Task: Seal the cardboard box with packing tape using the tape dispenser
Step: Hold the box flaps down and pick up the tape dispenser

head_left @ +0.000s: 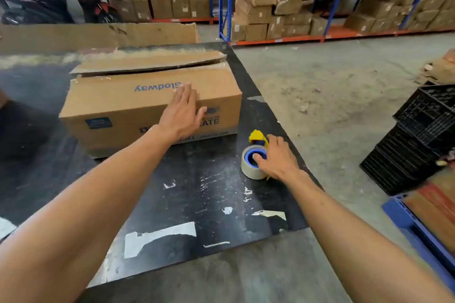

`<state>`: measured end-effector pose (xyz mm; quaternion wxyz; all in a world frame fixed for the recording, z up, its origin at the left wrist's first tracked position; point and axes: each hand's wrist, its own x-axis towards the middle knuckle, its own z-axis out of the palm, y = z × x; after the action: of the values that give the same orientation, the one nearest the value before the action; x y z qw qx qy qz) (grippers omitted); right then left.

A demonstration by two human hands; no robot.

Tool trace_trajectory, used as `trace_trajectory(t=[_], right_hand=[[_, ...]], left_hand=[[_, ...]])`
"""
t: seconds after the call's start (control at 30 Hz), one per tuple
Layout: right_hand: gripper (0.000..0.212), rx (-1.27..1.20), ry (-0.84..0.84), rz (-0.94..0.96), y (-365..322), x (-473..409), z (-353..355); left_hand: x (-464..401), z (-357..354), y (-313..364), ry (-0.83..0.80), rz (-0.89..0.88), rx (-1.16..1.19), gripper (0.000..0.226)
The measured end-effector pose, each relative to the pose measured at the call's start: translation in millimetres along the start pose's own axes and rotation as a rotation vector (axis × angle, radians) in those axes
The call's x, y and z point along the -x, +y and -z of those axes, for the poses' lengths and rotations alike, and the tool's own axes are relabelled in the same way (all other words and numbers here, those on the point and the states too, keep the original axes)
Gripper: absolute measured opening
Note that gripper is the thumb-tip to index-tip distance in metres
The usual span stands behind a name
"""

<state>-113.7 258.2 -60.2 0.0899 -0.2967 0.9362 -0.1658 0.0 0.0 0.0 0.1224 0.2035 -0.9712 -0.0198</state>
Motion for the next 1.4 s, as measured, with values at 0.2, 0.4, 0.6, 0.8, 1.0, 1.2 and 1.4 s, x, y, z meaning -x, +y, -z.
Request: trace_trajectory(t=[0.2, 0.4, 0.6, 0.8, 1.0, 1.2, 1.4], right_hand=[[0.048, -0.233, -0.026, -0.201, -1.6, -9.2, -13.5], [0.029, -0.332, -0.002, -0.321, -11.3, -25.6, -4.5], [0.035, -0.967, -0.013, -0.422, -27.8, -27.0, 13.5], [0.037, -1.164, -0.103, -0.283, -62.2, -53.1, 72.0], [0.039, -1.0, -0.047, -0.173, -72.5, -72.4, 111.6], [0.008, -0.869, 0.022, 0.052, -129.3, -79.7, 153.2], [0.019, -0.769, 0.005, 0.243, -194.5, -113.5, 155.6]], left_hand=[[-3.5, -5.5, -5.3, 0.052, 0.002, -0.043, 0.061], [-4.3, 1.9, -5.4, 0.041, -0.005, -0.02, 0.062], [-4.9, 7.8, -8.9, -0.003, -0.002, -0.006, 0.062], [-5.7, 11.6, -9.7, -0.023, 0.003, -0.054, 0.059], [-5.8, 13.4, -8.7, -0.049, 0.008, -0.073, 0.06], [-10.4, 23.6, -14.8, -0.051, -0.018, -0.015, 0.057], [-17.7, 51.9, -47.5, -0.133, -0.047, 0.314, 0.033]])
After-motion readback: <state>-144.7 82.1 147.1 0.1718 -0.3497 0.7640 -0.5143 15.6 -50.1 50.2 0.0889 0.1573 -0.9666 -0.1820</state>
